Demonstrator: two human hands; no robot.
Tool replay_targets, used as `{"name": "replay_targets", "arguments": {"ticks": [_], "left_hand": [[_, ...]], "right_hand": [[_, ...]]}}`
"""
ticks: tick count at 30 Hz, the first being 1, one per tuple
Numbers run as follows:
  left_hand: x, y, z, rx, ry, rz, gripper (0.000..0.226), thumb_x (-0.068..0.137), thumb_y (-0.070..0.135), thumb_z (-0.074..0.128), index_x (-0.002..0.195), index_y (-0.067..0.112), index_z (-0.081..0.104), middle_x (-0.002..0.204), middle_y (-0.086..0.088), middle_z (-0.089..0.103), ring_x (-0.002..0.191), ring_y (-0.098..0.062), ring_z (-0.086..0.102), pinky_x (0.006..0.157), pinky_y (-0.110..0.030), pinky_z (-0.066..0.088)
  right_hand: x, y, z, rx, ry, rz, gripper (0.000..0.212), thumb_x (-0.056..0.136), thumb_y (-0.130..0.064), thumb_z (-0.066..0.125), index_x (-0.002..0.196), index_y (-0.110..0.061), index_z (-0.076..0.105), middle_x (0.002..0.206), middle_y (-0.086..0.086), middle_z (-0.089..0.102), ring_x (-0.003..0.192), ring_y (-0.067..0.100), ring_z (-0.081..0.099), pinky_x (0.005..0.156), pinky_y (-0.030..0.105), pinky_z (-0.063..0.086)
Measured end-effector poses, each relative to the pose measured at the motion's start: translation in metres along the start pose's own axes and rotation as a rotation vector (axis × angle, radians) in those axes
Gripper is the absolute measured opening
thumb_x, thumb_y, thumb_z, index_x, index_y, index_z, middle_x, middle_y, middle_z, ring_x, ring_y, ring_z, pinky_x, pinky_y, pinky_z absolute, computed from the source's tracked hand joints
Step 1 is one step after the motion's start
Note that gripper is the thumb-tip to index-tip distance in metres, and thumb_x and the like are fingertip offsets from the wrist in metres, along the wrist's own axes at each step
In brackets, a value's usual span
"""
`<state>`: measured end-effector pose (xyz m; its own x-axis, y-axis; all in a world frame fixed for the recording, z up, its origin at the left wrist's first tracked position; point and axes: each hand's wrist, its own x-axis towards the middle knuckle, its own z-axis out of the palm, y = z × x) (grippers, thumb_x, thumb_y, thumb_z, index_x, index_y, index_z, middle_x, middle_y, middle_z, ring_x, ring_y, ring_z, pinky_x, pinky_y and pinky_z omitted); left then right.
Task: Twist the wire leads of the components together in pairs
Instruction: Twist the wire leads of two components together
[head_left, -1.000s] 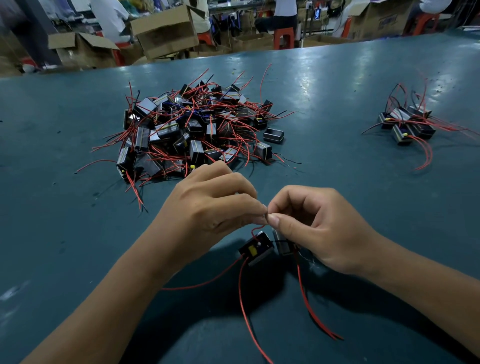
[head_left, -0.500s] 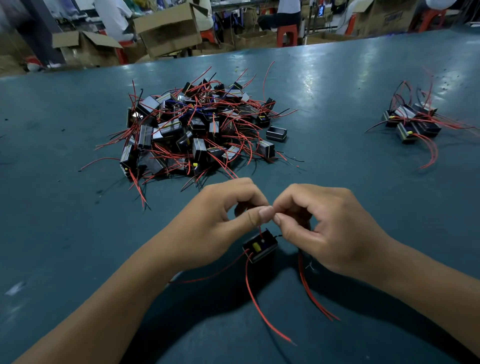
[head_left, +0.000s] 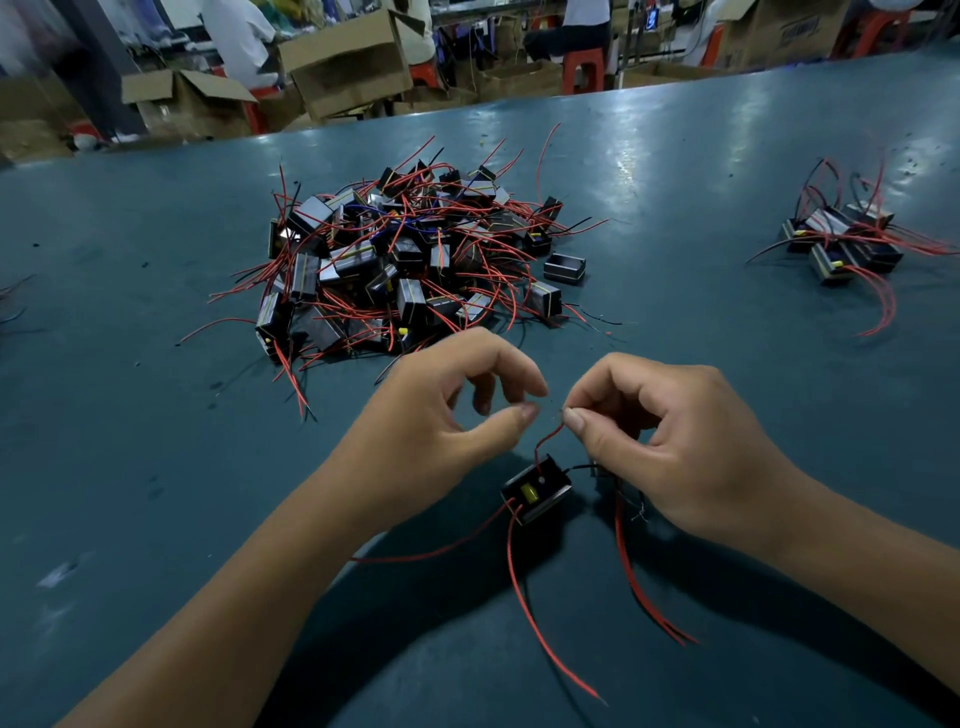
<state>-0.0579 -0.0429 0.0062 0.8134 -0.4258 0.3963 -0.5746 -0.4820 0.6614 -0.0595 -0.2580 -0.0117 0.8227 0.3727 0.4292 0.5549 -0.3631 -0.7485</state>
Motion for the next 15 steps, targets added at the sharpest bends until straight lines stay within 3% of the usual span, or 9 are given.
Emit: {"name": "replay_targets", "arguments": {"ticks": [3,7,15], "left_hand": [[0.0004,-0.0023,-0.0011,0.105,0.052,0.159,0.012,0.086,0.013,0.079,0.096,0.015,0.074,0.090,0.000,0.064,0.085,-0.020,0.059,0.072,-0.029,0.046],[0.0009,-0.0060,0.0013,0.241,0.114,0.255,0.009,0.085,0.022,0.079,0.092,0.017,0.078,0.092,0.004,0.067,0.086,-0.021,0.062,0.073,-0.048,0.047],[0.0030,-0.0043,0.0016,0.325,0.124,0.334,0.009,0.086,0.028,0.077,0.086,0.019,0.078,0.088,0.006,0.067,0.080,-0.023,0.061,0.069,-0.050,0.042]], "right_hand": [[-0.0003,0.0006,0.0005,0.027,-0.004,0.020,0.009,0.087,-0.024,0.064,0.078,-0.025,0.064,0.064,-0.002,0.063,0.055,0.018,0.057,0.054,0.034,0.046],[-0.0008,0.0006,0.0006,0.058,-0.009,0.036,0.009,0.087,-0.025,0.064,0.078,-0.024,0.065,0.063,0.001,0.061,0.054,0.018,0.054,0.053,0.034,0.046],[-0.0028,-0.0011,0.0012,0.091,-0.054,0.017,0.008,0.087,-0.021,0.064,0.079,-0.021,0.065,0.063,0.006,0.061,0.055,0.023,0.055,0.056,0.044,0.045]]}}
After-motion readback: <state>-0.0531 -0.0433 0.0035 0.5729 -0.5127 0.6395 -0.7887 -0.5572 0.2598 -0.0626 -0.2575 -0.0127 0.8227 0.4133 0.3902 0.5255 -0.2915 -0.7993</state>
